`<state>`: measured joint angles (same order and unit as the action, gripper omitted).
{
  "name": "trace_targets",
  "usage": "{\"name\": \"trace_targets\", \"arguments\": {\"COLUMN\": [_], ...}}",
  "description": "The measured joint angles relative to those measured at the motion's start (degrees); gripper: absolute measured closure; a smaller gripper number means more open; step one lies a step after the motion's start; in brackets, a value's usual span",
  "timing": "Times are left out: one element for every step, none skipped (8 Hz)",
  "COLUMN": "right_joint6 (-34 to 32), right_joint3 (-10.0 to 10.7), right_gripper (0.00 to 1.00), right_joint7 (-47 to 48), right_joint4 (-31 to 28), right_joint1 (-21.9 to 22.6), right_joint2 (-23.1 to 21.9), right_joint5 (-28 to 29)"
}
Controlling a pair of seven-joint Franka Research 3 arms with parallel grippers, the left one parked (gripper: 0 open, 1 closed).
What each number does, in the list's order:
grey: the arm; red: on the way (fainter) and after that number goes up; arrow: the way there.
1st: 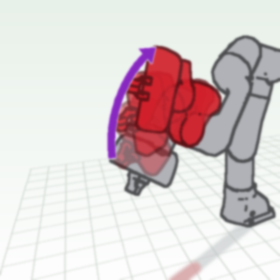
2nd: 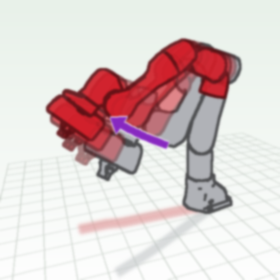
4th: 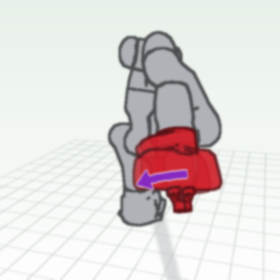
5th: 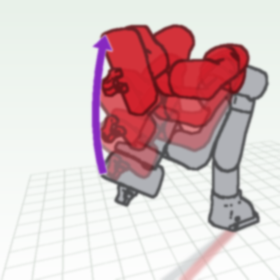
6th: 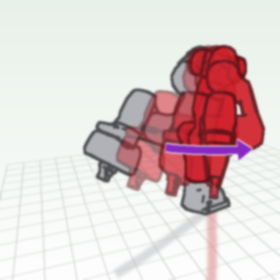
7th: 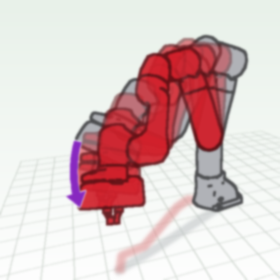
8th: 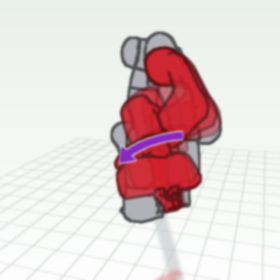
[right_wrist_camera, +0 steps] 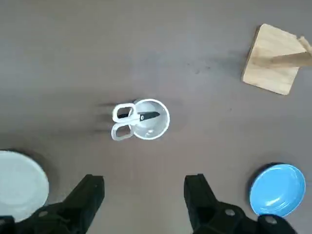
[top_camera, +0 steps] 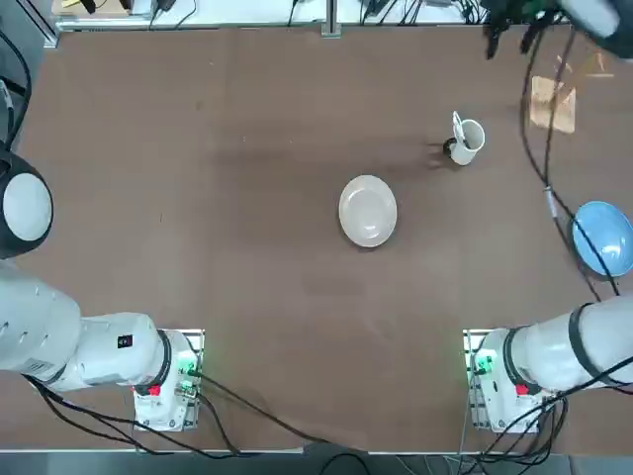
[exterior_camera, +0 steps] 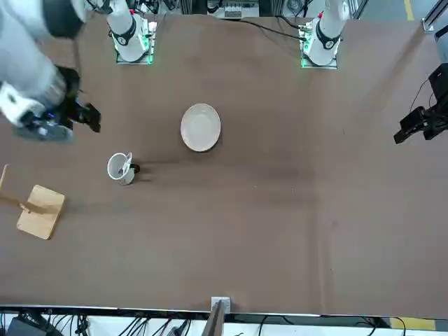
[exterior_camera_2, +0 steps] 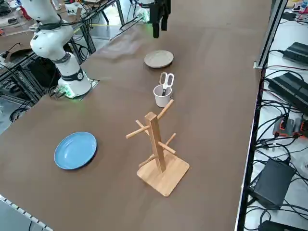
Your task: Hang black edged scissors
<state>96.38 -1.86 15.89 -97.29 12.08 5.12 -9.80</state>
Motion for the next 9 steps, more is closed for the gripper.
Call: {"name": "trace_targets", "arguments": {"right_joint6": [1.40,3.50,6.57,10.14,13.71,16.28,17.54,18.10,18.38], "right_joint3": [-0.06,-0.09,-0.09,-0.08,-0.08,-0.08,-0.08,-0.09,-0.09], "right_gripper": [0.00,0.00,0.00,0.00,0.00,0.00,0.00,0.00,0.00], "right_joint7": [3.36,6.62,9.62,12.72,16.67,21.38,25.81,29.32,31.79], "right_joint4": [-0.62,-1.41,-3.18,-5.87,-8.88,-11.40,-12.92,-13.59,-13.77], "right_joint1": [2.19,3.76,4.70,5.09,5.42,5.88,6.59,7.44,8.28], "right_joint2": [2.00,3.72,4.89,5.44,5.84,6.31,6.95,7.87,8.81], "right_joint5": [-1.46,-2.69,-4.56,-6.29,-8.01,-10.03,-12.03,-13.22,-14.06]}}
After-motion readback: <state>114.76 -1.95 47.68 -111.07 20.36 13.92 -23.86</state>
